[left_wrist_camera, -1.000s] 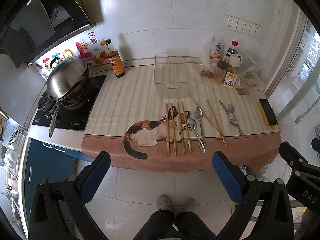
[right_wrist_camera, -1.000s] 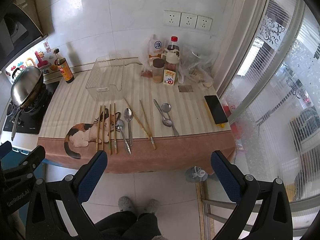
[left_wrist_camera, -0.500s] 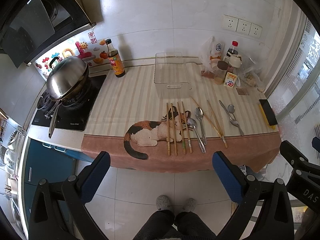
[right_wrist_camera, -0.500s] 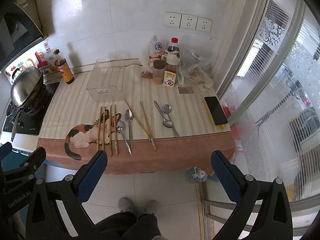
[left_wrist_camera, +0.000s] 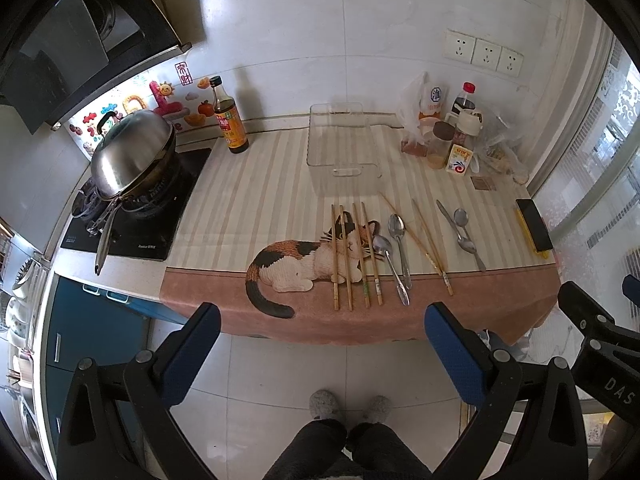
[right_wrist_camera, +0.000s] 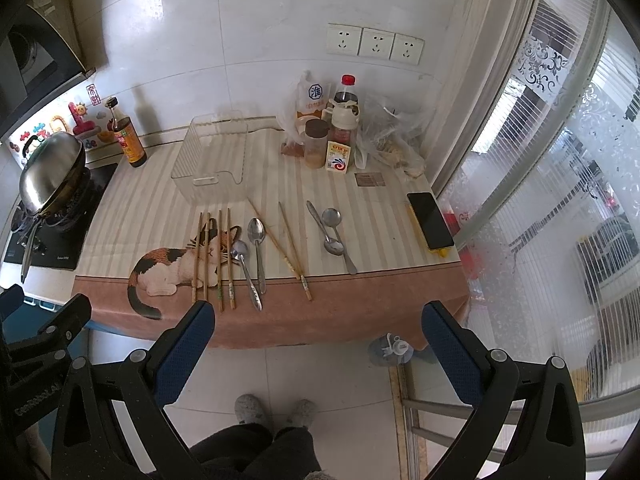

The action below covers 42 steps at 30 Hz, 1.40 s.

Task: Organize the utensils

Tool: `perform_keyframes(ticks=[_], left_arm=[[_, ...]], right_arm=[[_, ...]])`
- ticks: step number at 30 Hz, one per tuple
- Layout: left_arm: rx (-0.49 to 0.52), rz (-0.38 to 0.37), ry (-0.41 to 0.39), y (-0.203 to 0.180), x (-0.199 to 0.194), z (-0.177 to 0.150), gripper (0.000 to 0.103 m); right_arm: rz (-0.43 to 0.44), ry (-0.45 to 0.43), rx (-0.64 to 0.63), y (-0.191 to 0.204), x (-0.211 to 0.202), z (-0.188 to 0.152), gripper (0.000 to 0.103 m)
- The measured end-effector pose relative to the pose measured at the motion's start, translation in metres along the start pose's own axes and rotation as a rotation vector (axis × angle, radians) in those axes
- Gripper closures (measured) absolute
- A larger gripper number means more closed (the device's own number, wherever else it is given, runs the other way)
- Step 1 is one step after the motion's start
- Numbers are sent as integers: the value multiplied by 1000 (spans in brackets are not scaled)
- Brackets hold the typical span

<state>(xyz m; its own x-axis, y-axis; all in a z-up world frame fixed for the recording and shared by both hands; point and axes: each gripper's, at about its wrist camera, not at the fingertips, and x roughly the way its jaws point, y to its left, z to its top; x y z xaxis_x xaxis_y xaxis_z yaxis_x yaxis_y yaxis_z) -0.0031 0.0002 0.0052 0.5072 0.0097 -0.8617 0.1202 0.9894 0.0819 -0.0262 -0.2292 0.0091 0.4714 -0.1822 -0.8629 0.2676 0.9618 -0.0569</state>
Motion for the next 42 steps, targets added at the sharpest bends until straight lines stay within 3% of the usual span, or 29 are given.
perform_keyframes(ticks=[18, 22, 27, 32, 34, 38, 42], left_arm=[[-8, -1, -3, -12, -2, 5, 0], [-30, -1, -49, -12, 3, 16, 0], [-58, 60, -179, -6, 28, 33, 0], [-70, 119, -150, -7, 81, 52, 0], [-80, 138, -110, -1, 104, 56, 0], [-107, 148, 7, 14, 164, 64, 0], [-125, 76, 178, 24, 239, 63, 2]], right_arm=[[7, -3, 2, 2, 1, 1, 0], [31, -25, 34, -5, 9, 7, 0], [89, -60, 116, -20, 35, 18, 0], [97, -66, 115, -18, 88, 35, 0], [99, -43, 98, -12, 116, 41, 4], [155, 71, 97, -2, 176, 47, 36], [172, 165, 74, 7, 229, 47, 60]])
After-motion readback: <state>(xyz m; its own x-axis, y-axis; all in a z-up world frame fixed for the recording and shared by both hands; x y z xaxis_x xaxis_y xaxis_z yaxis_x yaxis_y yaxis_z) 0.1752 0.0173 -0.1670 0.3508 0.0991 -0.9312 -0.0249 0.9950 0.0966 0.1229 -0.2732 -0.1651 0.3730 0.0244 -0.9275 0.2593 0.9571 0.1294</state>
